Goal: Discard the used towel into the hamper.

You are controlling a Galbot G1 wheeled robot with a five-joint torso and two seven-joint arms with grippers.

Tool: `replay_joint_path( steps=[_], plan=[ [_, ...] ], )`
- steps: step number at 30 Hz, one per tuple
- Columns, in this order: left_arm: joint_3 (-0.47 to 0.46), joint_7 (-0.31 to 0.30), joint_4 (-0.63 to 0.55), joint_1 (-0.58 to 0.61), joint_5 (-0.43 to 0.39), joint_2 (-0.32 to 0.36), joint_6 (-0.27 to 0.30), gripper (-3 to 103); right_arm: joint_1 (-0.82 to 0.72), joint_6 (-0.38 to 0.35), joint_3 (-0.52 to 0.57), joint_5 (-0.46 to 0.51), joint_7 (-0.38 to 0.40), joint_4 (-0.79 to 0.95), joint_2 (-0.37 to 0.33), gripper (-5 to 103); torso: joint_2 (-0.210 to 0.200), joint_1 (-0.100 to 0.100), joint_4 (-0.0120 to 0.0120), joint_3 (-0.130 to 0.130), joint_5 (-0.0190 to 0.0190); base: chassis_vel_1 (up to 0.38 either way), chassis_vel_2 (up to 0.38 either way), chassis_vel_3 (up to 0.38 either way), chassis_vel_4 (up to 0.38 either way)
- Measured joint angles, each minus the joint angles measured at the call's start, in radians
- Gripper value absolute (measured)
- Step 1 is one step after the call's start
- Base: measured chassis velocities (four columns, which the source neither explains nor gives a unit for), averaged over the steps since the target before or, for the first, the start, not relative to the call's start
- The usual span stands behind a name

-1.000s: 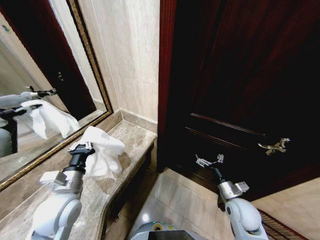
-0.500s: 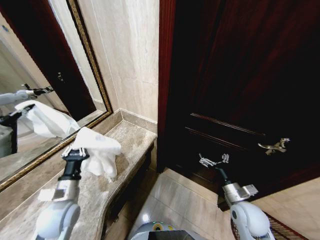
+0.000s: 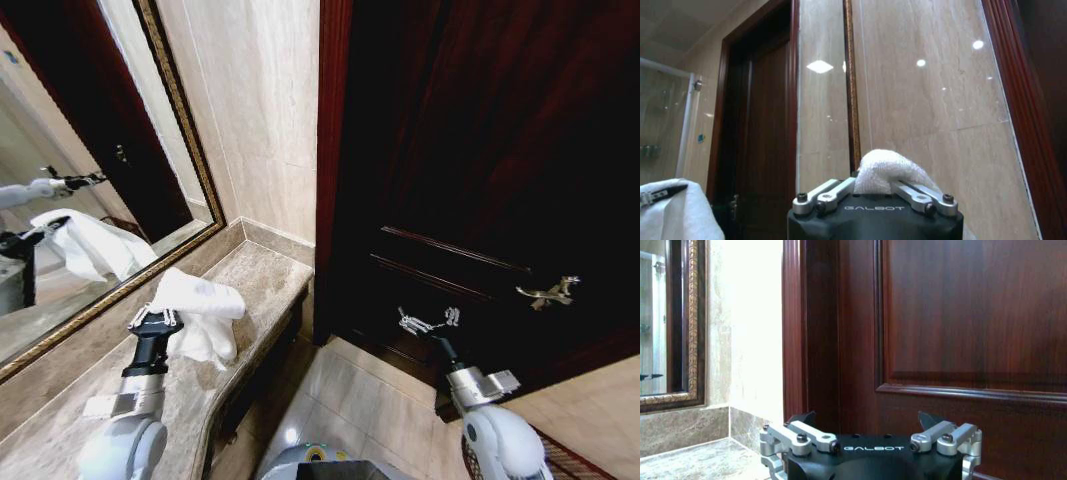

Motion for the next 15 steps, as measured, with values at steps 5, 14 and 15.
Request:
replay_joint_path(
  steps=[5, 14, 15],
  plan=[
    [0.002, 0.001, -0.015, 0.004, 0.002, 0.001, 0.019, 2, 0.000, 0.000, 0.000, -0.001, 0.000, 0.001, 0.000, 100, 0.000, 0.000, 0.0000, 0.000, 0.0000, 0.000, 0.000, 0.000, 0.000],
    [0.013, 0.001, -0.026, 0.015, 0.003, -0.008, 0.044, 2, -0.010, 0.003, 0.002, 0.000, 0.002, 0.002, -0.002, 100, 0.000, 0.000, 0.0000, 0.000, 0.0000, 0.011, -0.010, -0.013, 0.013],
    [0.013, 0.001, -0.026, 0.016, 0.004, -0.009, 0.045, 2, -0.014, 0.005, 0.004, 0.001, 0.002, 0.002, -0.004, 100, 0.000, 0.000, 0.0001, 0.000, 0.0000, 0.056, -0.064, -0.053, 0.061]
  ],
)
